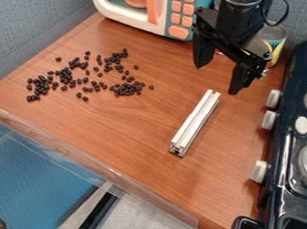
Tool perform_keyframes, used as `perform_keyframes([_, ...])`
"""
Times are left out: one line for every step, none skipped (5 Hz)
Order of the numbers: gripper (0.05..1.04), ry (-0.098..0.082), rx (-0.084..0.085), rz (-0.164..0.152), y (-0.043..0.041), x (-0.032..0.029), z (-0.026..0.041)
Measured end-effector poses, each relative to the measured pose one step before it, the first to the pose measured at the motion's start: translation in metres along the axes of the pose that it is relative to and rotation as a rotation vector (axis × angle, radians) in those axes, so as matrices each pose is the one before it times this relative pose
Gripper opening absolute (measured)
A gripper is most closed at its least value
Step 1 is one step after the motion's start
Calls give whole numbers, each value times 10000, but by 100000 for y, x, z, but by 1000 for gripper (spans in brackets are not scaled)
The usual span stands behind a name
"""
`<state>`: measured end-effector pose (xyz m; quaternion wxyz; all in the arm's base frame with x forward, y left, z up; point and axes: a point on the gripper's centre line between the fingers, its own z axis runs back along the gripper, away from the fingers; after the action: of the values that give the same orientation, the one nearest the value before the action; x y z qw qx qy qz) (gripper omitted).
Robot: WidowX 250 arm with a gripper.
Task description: Sweep into pile
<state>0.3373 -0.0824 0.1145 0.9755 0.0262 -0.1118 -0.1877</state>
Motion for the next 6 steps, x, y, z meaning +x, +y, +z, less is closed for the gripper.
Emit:
perform_keyframes([1000,335,-50,27,-100,-386,-1195])
perform_keyframes([1000,-99,-64,123,-275,202,-1888])
perform_keyframes([1000,-123,-50,64,-20,51,-2043])
perform_keyframes([1000,106,318,267,733,-185,-2250])
perform_keyframes([1000,592,75,178,-58,-501,-2391])
perform_keyframes([963,297,-107,181,415,-121,-650])
